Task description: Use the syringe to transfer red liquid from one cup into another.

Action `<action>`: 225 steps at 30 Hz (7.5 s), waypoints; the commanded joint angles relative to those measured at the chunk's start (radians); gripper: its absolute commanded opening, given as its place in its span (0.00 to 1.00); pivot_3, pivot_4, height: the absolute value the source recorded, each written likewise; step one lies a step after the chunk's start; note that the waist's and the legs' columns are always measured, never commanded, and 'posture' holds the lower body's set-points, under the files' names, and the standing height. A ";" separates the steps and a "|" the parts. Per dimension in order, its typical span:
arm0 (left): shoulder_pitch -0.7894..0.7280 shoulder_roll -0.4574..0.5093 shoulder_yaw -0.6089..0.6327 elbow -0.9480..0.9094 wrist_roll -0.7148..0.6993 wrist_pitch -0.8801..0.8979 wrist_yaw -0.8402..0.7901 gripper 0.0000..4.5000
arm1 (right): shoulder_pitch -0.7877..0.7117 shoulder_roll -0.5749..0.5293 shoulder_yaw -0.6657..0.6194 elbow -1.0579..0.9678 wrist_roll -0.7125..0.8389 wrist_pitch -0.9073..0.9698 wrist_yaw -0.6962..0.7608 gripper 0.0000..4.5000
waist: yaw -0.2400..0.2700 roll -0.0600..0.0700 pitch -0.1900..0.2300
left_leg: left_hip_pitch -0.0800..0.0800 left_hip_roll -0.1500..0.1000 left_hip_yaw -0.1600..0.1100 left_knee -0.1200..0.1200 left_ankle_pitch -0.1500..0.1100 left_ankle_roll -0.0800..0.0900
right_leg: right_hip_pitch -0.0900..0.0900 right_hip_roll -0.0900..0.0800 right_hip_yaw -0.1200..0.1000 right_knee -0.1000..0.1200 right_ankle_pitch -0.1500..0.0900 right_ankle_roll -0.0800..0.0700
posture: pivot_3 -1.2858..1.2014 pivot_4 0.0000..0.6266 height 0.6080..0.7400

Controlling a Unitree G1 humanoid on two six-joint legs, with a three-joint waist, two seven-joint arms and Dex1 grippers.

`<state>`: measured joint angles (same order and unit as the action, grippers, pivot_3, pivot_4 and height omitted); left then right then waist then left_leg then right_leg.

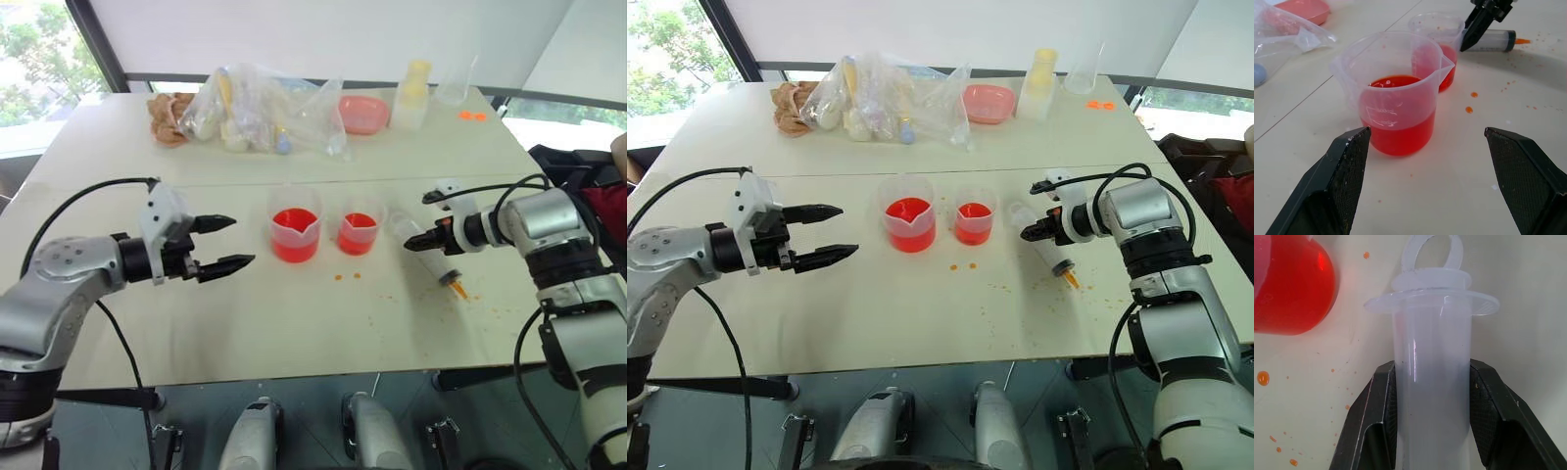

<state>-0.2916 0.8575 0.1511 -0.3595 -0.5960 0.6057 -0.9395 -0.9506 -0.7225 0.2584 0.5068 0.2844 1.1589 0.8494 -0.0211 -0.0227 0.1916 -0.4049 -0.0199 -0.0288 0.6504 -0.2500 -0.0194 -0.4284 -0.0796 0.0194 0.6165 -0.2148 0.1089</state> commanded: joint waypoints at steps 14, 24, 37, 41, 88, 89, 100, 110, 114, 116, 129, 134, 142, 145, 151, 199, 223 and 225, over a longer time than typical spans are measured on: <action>-0.138 0.009 0.086 0.181 -0.032 0.004 -0.010 0.87 | -0.124 0.120 -0.419 -0.417 0.131 -0.400 -0.162 0.31 | -0.009 0.004 0.003 | -0.002 0.001 0.000 -0.002 0.000 0.000 | -0.004 0.001 0.000 0.003 0.001 0.001 | 0.52 0.24 1.00; -0.277 -0.050 0.044 0.342 0.024 -0.056 -0.012 0.87 | 0.020 0.669 -0.354 -0.582 0.204 -0.715 -0.350 0.31 | -0.011 0.001 0.001 | -0.003 -0.001 -0.003 -0.001 0.001 -0.002 | -0.007 -0.001 -0.001 0.014 0.001 0.001 | 0.52 0.24 1.00; -0.313 -0.060 0.065 0.327 0.004 -0.037 0.014 0.87 | 0.171 0.742 -0.137 -0.372 -0.006 -1.076 -0.289 0.31 | -0.026 0.002 0.001 | -0.002 0.000 -0.003 -0.001 0.002 -0.003 | -0.011 0.000 0.000 0.015 0.001 0.001 | 0.52 0.24 1.00; -0.362 -0.082 0.061 0.335 0.001 -0.047 0.031 0.87 | 0.164 0.774 -0.119 -0.271 -0.063 -1.173 -0.308 0.31 | -0.023 0.002 0.001 | -0.003 0.000 -0.003 -0.001 0.002 -0.003 | -0.011 0.000 0.001 0.015 0.001 0.001 | 0.52 0.24 1.00; -0.668 -0.183 -0.097 0.676 0.302 -0.383 0.000 0.87 | 0.151 0.809 -0.082 -0.081 -0.188 -1.381 -0.341 0.31 | -0.024 0.001 0.002 | -0.003 -0.001 -0.002 -0.002 0.003 -0.005 | -0.011 0.000 0.001 0.016 0.001 0.001 | 0.52 0.24 1.00; -0.676 -0.187 -0.107 0.691 0.322 -0.399 0.010 0.87 | 0.154 0.810 -0.081 -0.086 -0.188 -1.379 -0.342 0.31 | -0.023 0.001 0.002 | -0.003 -0.001 -0.002 -0.002 0.003 -0.005 | -0.011 0.000 0.001 0.016 0.001 0.001 | 0.52 0.24 1.00; -0.736 -0.253 -0.121 0.704 0.340 -0.444 0.003 0.09 | 0.200 0.860 -0.046 -0.160 -0.188 -1.324 -0.366 0.31 | -0.024 0.001 0.001 | -0.003 -0.001 -0.002 -0.001 0.003 -0.005 | -0.011 0.000 0.001 0.016 0.001 0.001 | 0.52 0.24 1.00; -0.762 -0.222 -0.100 0.709 0.341 -0.444 -0.019 0.00 | 0.230 0.878 -0.019 -0.201 -0.191 -1.297 -0.356 0.31 | -0.024 0.001 0.002 | -0.003 -0.001 -0.003 -0.001 0.003 -0.005 | -0.011 0.001 0.001 0.016 0.001 0.001 | 0.52 0.24 1.00; -0.818 -0.208 -0.109 0.766 0.374 -0.504 -0.019 0.00 | 0.249 0.894 0.005 -0.205 -0.200 -1.295 -0.346 0.31 | -0.023 0.001 0.002 | -0.003 -0.001 -0.002 -0.001 0.003 -0.005 | -0.011 0.001 0.001 0.016 0.001 0.001 | 0.52 0.24 1.00; -0.833 -0.204 -0.115 0.787 0.381 -0.523 -0.023 0.00 | 0.257 0.896 0.011 -0.205 -0.202 -1.295 -0.344 0.31 | -0.023 0.001 0.002 | -0.003 -0.001 -0.002 -0.001 0.003 -0.005 | -0.011 0.001 0.001 0.016 0.001 0.001 | 0.52 0.24 1.00; -0.906 -0.193 -0.125 0.925 0.410 -0.624 -0.024 0.00 | 0.274 0.896 0.022 -0.198 -0.211 -1.304 -0.343 0.31 | -0.024 0.001 0.001 | -0.003 -0.001 -0.002 -0.001 0.003 -0.005 | -0.011 0.001 0.001 0.016 0.001 0.001 | 0.52 0.24 1.00; -0.828 -0.176 -0.129 0.844 0.347 -0.535 -0.120 0.18 | 0.249 0.892 -0.002 -0.200 -0.209 -1.307 -0.362 0.31 | -0.029 0.001 0.001 | -0.003 -0.001 -0.002 -0.001 0.003 -0.005 | -0.011 0.001 0.001 0.016 0.001 0.001 | 0.52 0.24 1.00; -0.694 -0.116 -0.066 0.619 0.217 -0.269 -0.173 0.85 | 0.176 0.869 -0.107 -0.327 -0.157 -1.228 -0.439 0.31 | -0.041 0.001 0.002 | -0.003 0.000 -0.003 -0.001 0.003 -0.005 | -0.011 0.002 0.001 0.017 0.001 0.001 | 0.52 0.24 1.00; -0.602 -0.078 -0.042 0.534 0.172 -0.175 -0.187 0.85 | 0.181 0.870 -0.118 -0.374 -0.146 -1.196 -0.454 0.31 | -0.041 0.001 0.002 | -0.003 0.000 -0.004 -0.001 0.003 -0.005 | -0.011 0.001 0.001 0.017 0.001 0.001 | 0.52 0.24 1.00; -0.380 -0.027 0.087 0.331 -0.024 0.065 -0.182 0.85 | 0.192 0.877 -0.114 -0.408 -0.137 -1.166 -0.470 0.31 | -0.049 0.001 0.001 | -0.002 0.000 -0.005 -0.001 0.003 -0.005 | -0.012 0.002 0.002 0.018 0.000 0.001 | 0.52 0.24 1.00; -1.054 -0.551 -0.117 1.140 0.313 -0.663 -0.053 0.85 | 0.371 0.666 -0.217 -0.568 -0.163 -1.141 -0.608 0.31 | -0.021 0.000 0.001 | -0.003 -0.002 -0.002 -0.001 0.003 -0.005 | -0.009 0.000 0.001 0.014 0.001 0.001 | 0.52 0.24 1.00; -1.064 -0.503 -0.109 1.196 0.361 -0.703 -0.199 0.36 | 0.374 0.682 -0.223 -0.556 -0.162 -1.151 -0.618 0.31 | -0.023 0.000 0.002 | -0.003 -0.002 -0.002 0.000 0.003 -0.004 | -0.009 0.001 0.001 0.015 0.000 0.002 | 0.52 0.24 1.00; -1.060 -0.495 -0.113 1.193 0.370 -0.704 -0.185 0.36 | 0.370 0.683 -0.224 -0.553 -0.161 -1.151 -0.617 0.31 | -0.022 0.000 0.002 | -0.003 -0.002 -0.003 0.000 0.003 -0.004 | -0.009 0.001 0.000 0.015 0.000 0.002 | 0.52 0.24 1.00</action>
<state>-1.3358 0.3528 0.0227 0.8808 -0.2231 -0.0945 -1.1299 -0.5526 -0.0423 0.0416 0.0003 0.1080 0.0371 0.2318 -0.0435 -0.0227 0.1932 -0.4079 -0.0215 -0.0316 0.6499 -0.2470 -0.0238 -0.4378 -0.0788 0.0198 0.6314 -0.2144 0.1106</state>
